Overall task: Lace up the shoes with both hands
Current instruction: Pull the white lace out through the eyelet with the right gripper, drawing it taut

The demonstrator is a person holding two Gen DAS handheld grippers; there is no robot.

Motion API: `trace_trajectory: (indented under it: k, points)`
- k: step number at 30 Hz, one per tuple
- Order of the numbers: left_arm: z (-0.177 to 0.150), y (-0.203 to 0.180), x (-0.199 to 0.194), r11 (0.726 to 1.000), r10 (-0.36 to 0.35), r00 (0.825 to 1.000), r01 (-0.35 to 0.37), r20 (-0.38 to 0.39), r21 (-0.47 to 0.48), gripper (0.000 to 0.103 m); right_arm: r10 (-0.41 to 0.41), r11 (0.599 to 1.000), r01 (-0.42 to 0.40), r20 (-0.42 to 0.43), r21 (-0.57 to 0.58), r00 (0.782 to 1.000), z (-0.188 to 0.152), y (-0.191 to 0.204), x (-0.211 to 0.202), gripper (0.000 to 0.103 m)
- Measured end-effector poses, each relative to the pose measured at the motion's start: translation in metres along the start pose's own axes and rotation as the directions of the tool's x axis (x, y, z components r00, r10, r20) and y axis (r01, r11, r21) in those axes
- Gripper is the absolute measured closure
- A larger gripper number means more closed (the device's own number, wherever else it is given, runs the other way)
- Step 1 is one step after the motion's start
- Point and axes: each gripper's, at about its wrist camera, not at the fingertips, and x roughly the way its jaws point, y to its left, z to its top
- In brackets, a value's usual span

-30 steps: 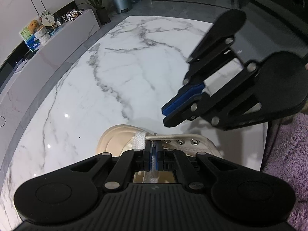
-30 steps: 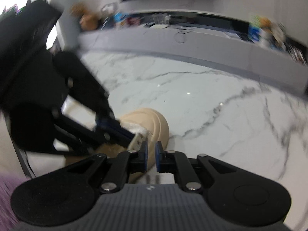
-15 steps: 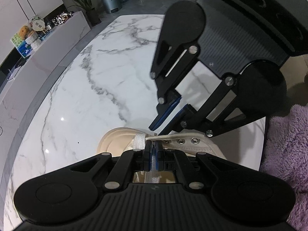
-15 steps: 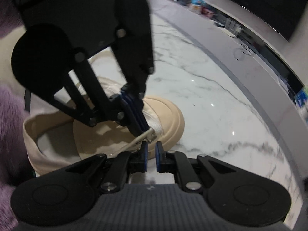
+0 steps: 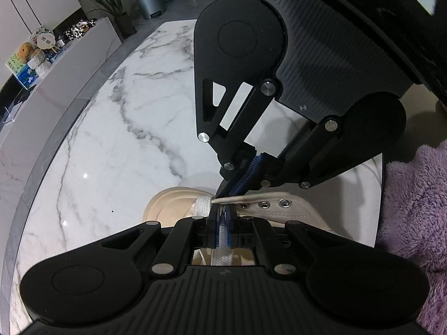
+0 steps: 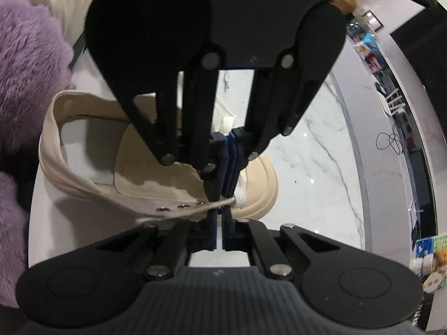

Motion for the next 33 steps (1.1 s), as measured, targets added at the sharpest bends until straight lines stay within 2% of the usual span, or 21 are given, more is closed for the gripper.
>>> trace_trajectory:
  k: [5, 11, 14, 16, 19, 23, 28, 31, 33]
  points:
    - [-0.014, 0.005, -0.017, 0.997, 0.013, 0.999, -0.009, 0.048, -0.078, 0.084, -0.007, 0.999, 0.007, -0.005, 0.041, 1.000, -0.006, -0.002, -0.006, 0.100]
    - [-0.041, 0.004, -0.052, 0.978, 0.061, 0.989, -0.032, 0.138, -0.204, 0.065, -0.025, 0.984, 0.033, -0.050, 0.174, 0.998, -0.031, -0.005, -0.024, 0.100]
    - [-0.057, 0.006, -0.066, 0.966, 0.090, 0.985, -0.049, 0.151, -0.256, 0.063, -0.026, 0.969, 0.050, -0.099, 0.241, 0.995, -0.061, 0.002, -0.034, 0.100]
    - [-0.069, 0.010, -0.069, 0.956, 0.103, 0.986, -0.061, 0.131, -0.289, 0.063, -0.027, 0.961, 0.068, -0.154, 0.269, 0.988, -0.076, 0.005, -0.039, 0.100]
    - [-0.086, 0.019, -0.072, 0.936, 0.117, 0.988, -0.077, 0.097, -0.343, 0.063, -0.024, 0.942, 0.099, -0.230, 0.319, 0.973, -0.097, 0.004, -0.045, 0.100]
    - [-0.102, 0.027, -0.070, 0.916, 0.104, 0.992, -0.064, 0.079, -0.396, 0.063, -0.022, 0.908, 0.156, -0.327, 0.390, 0.945, -0.134, 0.012, -0.060, 0.100]
    - [-0.112, 0.025, -0.055, 0.910, 0.083, 0.994, -0.049, 0.066, -0.411, 0.063, -0.010, 0.861, 0.234, -0.444, 0.451, 0.896, -0.186, 0.019, -0.078, 0.100]
    - [-0.113, 0.023, -0.045, 0.909, 0.076, 0.995, -0.040, 0.070, -0.415, 0.063, -0.003, 0.830, 0.273, -0.487, 0.486, 0.874, -0.207, 0.018, -0.079, 0.100]
    - [-0.111, 0.024, -0.037, 0.905, 0.070, 0.995, -0.035, 0.068, -0.424, 0.073, 0.003, 0.808, 0.301, -0.514, 0.507, 0.858, -0.221, 0.018, -0.079, 0.100]
